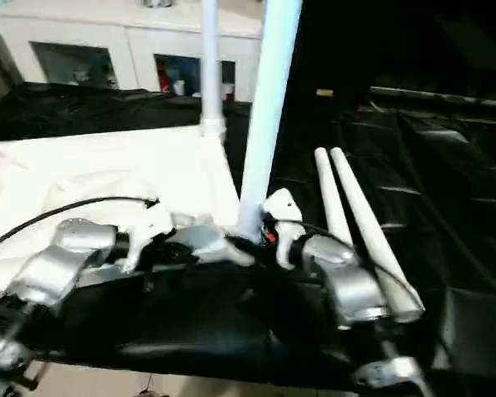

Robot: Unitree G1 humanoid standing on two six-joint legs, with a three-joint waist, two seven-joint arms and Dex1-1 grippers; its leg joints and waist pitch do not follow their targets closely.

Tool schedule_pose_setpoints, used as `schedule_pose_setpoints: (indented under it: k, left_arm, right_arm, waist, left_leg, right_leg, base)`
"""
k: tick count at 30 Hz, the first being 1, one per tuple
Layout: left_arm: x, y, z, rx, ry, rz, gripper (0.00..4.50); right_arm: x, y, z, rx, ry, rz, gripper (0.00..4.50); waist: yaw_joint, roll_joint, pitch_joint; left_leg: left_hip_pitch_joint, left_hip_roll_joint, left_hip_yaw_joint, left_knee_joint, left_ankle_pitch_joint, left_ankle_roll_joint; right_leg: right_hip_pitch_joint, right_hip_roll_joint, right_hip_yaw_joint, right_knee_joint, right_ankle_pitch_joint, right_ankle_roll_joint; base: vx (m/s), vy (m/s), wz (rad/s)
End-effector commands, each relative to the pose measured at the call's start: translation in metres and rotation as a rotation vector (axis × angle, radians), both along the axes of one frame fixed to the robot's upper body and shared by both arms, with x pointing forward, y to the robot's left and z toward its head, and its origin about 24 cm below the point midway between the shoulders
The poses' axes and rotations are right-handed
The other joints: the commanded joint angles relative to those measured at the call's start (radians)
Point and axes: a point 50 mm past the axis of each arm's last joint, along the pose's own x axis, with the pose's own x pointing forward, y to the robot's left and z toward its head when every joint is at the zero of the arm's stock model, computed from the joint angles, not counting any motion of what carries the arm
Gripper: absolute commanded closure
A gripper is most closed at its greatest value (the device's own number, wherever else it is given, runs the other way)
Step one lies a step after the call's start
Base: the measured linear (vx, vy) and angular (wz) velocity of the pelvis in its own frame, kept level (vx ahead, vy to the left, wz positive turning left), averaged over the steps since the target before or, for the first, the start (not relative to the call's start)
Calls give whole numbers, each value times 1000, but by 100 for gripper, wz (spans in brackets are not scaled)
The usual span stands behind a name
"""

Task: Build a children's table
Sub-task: Rotate leg to tighten

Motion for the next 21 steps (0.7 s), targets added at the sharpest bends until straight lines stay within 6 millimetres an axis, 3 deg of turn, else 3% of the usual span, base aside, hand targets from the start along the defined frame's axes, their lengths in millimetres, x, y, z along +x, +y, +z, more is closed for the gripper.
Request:
schedule_pose_setpoints:
  k: [1, 3, 4, 6, 10, 14, 15, 19, 21]
  left_arm:
    - [7, -23, 8, -126, -31, 31, 450]
    - [14, -36, 7, -115, -48, 84, 450]
    - [18, -43, 6, -105, -49, 118, 450]
    - [20, -45, 5, -97, -52, 142, 450]
    - [24, -56, 4, -70, -66, 169, 450]
    - [22, -54, 3, -72, -68, 149, 450]
    - [22, -54, 3, -72, -68, 149, 450]
    - [18, -43, 2, -76, -68, 101, 450]
    - [16, -39, 2, -79, -61, 86, 450]
  right_arm:
    - [1, 5, -23, -14, 114, -152, 176]
    - [10, 16, -27, -10, 144, -298, 176]
    - [15, 21, -27, -16, 151, -358, 176]
    - [17, 23, -27, -14, 156, -380, 176]
    - [26, 34, -23, -37, 133, -418, 176]
    - [29, 38, -18, -2, 103, -391, 176]
    - [29, 38, -18, -2, 103, -391, 141]
    - [29, 41, -5, 62, 10, -246, 97]
    - [27, 36, -1, 77, 0, -209, 63]
  waist:
    - [-3, -7, -54]
    - [-13, -3, -51]
    - [-15, -5, -54]
    - [-19, -4, -52]
    - [-20, -4, -54]
    - [-19, -3, -56]
    - [-19, -10, -56]
    - [-18, -12, -57]
    - [-13, -11, -59]
  left_leg:
    - [20, 26, -18, -74, -346, -34]
    - [27, 23, -19, -74, -383, -49]
    - [27, 22, -24, -74, -392, -56]
    - [28, 23, -24, -74, -414, -53]
    - [26, 21, -24, -73, -418, -40]
    - [22, 24, -23, -77, -403, -31]
    - [23, 24, -21, -75, -404, -27]
    - [14, 25, -21, -76, -374, -7]
    - [17, 26, -18, -73, -358, 3]
  right_leg:
    - [31, -40, 28, -90, -409, -153]
    - [20, -39, 28, -97, -462, -146]
    - [26, -41, 24, -100, -492, -134]
    - [21, -40, 23, -105, -501, -124]
    - [23, -39, 21, -108, -493, -113]
    - [27, -37, 22, -102, -420, -133]
    - [26, -37, 23, -103, -417, -135]
    - [35, -41, 23, -98, -395, -144]
    - [35, -41, 25, -97, -375, -150]
  base:
    - [0, 0, 0]
    - [0, 0, 0]
    - [0, 0, 0]
    - [0, 0, 0]
    - [0, 0, 0]
    - [0, 0, 0]
    - [0, 0, 0]
    - [0, 0, 0]
    - [0, 0, 0]
